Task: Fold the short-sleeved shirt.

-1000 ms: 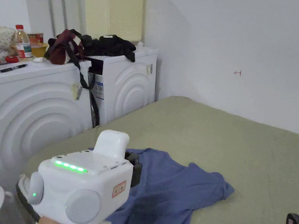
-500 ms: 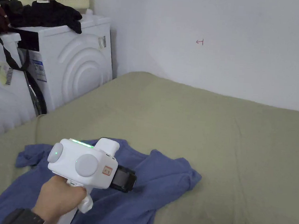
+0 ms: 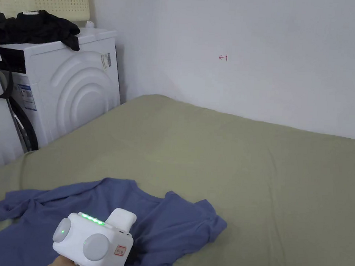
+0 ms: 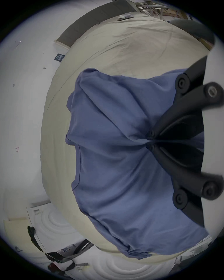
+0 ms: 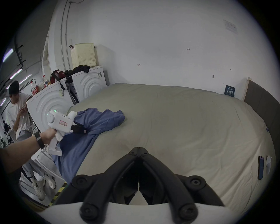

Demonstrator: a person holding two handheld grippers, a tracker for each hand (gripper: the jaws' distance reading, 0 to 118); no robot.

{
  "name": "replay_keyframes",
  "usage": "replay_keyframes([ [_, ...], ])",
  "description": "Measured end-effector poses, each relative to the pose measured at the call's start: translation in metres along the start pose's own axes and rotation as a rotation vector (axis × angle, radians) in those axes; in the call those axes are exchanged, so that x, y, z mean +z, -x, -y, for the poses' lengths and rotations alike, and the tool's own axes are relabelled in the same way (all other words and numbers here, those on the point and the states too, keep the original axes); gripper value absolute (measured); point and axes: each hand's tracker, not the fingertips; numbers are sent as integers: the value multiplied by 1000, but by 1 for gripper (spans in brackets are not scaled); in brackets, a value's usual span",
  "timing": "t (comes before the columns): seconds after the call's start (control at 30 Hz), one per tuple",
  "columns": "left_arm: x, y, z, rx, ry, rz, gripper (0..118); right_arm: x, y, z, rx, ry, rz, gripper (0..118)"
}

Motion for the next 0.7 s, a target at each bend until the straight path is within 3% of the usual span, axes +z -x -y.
replay_keyframes([
  [0.13, 29, 3, -6, 70, -126, 46, 0, 12, -2, -2, 0, -16, 2, 2],
  [0.37, 79, -27, -35, 27, -213, 71, 0, 27, -18, -3, -60, -61, 27, 2],
  [0.7, 85, -187, -129, -147, -348, 356, 0, 77, -54, -2, -112, -133, 138, 2],
])
